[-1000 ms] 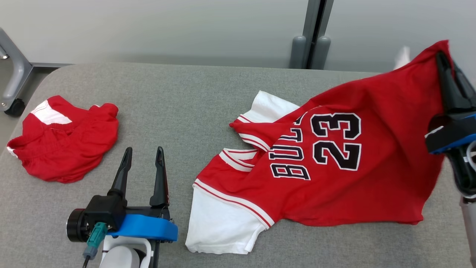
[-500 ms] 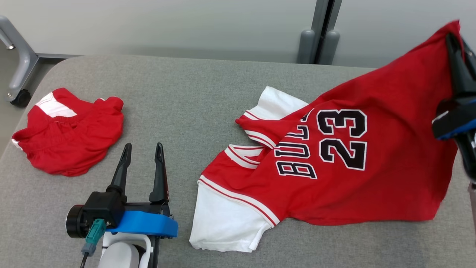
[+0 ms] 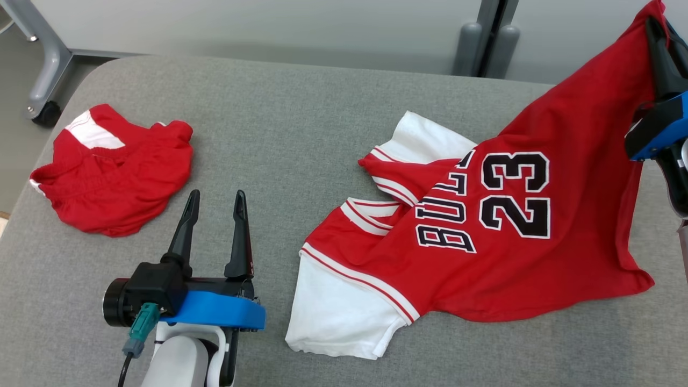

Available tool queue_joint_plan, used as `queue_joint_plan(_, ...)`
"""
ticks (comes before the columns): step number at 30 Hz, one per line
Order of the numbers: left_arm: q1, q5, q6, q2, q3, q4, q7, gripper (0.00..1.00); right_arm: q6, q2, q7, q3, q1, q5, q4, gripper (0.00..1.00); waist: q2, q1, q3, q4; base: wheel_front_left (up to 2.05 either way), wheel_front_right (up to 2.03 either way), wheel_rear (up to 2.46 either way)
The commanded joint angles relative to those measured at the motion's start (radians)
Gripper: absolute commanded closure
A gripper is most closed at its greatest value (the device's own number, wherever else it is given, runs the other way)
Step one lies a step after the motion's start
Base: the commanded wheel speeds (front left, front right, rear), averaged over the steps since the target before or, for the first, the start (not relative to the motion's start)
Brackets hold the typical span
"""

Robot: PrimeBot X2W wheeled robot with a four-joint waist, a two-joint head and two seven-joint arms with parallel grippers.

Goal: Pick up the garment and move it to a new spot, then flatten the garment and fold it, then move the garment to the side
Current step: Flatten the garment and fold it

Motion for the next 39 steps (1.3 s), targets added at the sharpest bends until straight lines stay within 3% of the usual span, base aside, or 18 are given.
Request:
queue_joint_plan(1, -0.017, -0.002, 0.003, -0.001, 0.000, -0.002, -0.003, 0.00, 0.000, -0.009, -0.009, -0.001, -0.024, -0.002, 0.029, 1.00, 0.0000, 0.0000, 0.008, 0.006, 0.00, 0.00, 0.00)
queue_joint_plan(2, -0.021, -0.003, 0.005, -0.001, -0.001, -0.002, -0.003, 0.00, 0.000, -0.011, -0.014, -0.003, -0.034, -0.007, 0.063, 1.00, 0.0000, 0.0000, 0.012, 0.008, 0.00, 0.00, 0.00)
queue_joint_plan(3, -0.023, -0.003, 0.005, -0.001, -0.001, -0.003, -0.003, 0.00, 0.000, -0.015, -0.020, -0.004, -0.044, -0.015, 0.098, 0.80, 0.0000, 0.0000, 0.015, 0.010, 0.00, 0.00, 0.00)
queue_joint_plan(4, -0.023, -0.003, 0.006, -0.001, -0.002, -0.003, -0.003, 0.00, 0.000, -0.016, -0.026, -0.004, -0.056, -0.021, 0.131, 0.08, 0.0000, 0.0000, 0.019, 0.012, 0.00, 0.00, 0.00)
queue_joint_plan(5, -0.024, -0.003, 0.007, -0.001, -0.003, -0.003, -0.003, 0.00, 0.000, -0.020, -0.033, -0.005, -0.069, -0.031, 0.169, 0.00, 0.0000, 0.0000, 0.024, 0.013, 0.00, 0.00, 0.00)
queue_joint_plan(12, -0.030, 0.007, 0.008, -0.001, 0.005, -0.001, -0.003, 0.00, 0.000, -0.023, -0.127, 0.006, -0.127, -0.052, 0.362, 0.00, 0.0000, 0.0000, 0.034, 0.002, 0.00, 0.00, 0.00)
queue_joint_plan(19, 0.001, 0.031, 0.001, -0.001, 0.027, 0.006, -0.003, 0.00, 0.000, -0.015, -0.231, 0.012, -0.064, -0.015, 0.402, 0.00, 0.0000, 0.0000, -0.005, -0.043, 0.00, 0.00, 0.00)
queue_joint_plan(24, 0.029, 0.054, -0.010, 0.003, 0.060, 0.011, -0.003, 0.00, 0.000, 0.010, -0.271, 0.028, 0.038, 0.021, 0.322, 0.00, 0.0000, 0.0000, -0.046, -0.086, 0.00, 0.00, 0.00)
queue_joint_plan(31, 0.090, 0.073, -0.023, 0.012, 0.095, 0.014, -0.003, 0.00, 0.000, 0.087, -0.283, 0.032, 0.257, 0.041, 0.116, 0.00, 0.0000, 0.0000, -0.106, -0.143, 0.00, 0.00, 0.00)
queue_joint_plan(39, 0.129, 0.087, -0.033, 0.014, 0.113, 0.017, -0.003, 0.00, 0.001, 0.156, -0.242, 0.019, 0.468, 0.024, -0.087, 0.00, 0.0000, 0.0000, -0.138, -0.170, 0.00, 0.00, 0.00)
